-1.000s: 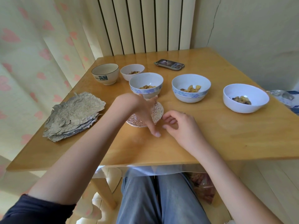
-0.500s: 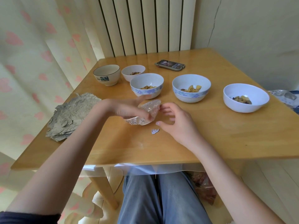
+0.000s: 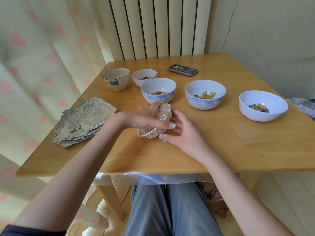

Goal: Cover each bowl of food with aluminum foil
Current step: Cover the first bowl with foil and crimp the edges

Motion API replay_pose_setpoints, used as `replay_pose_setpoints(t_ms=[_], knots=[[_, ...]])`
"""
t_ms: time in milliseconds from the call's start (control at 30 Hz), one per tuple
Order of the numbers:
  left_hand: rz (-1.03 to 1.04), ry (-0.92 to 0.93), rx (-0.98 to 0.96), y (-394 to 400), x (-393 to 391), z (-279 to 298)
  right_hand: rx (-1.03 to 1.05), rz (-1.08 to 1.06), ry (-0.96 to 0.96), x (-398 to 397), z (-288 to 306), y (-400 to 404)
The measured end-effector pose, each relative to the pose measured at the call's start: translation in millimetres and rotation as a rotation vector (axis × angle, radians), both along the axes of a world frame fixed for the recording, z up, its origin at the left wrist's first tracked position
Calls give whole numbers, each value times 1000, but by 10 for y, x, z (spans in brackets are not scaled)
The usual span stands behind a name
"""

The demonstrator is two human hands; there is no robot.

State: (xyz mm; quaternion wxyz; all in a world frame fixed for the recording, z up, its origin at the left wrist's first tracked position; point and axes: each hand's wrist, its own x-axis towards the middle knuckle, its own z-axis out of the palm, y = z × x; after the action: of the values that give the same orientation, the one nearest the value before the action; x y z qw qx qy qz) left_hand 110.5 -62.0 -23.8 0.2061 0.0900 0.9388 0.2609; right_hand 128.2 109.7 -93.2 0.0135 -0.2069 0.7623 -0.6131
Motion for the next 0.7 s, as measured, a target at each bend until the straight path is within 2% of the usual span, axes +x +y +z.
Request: replay_pose_setpoints(t_ms=[100, 367, 600, 700], knots=[[-45, 1, 150, 33, 14, -41, 77, -41, 44, -11, -6, 29], [-256, -23, -73, -40, -95, 75, 262, -54, 59, -87, -5, 36], [-250, 21, -51, -68, -122, 49, 210, -126, 128, -62, 8, 28], [-225, 74, -67, -38, -73, 62, 172, -212, 273, -3, 27, 40]])
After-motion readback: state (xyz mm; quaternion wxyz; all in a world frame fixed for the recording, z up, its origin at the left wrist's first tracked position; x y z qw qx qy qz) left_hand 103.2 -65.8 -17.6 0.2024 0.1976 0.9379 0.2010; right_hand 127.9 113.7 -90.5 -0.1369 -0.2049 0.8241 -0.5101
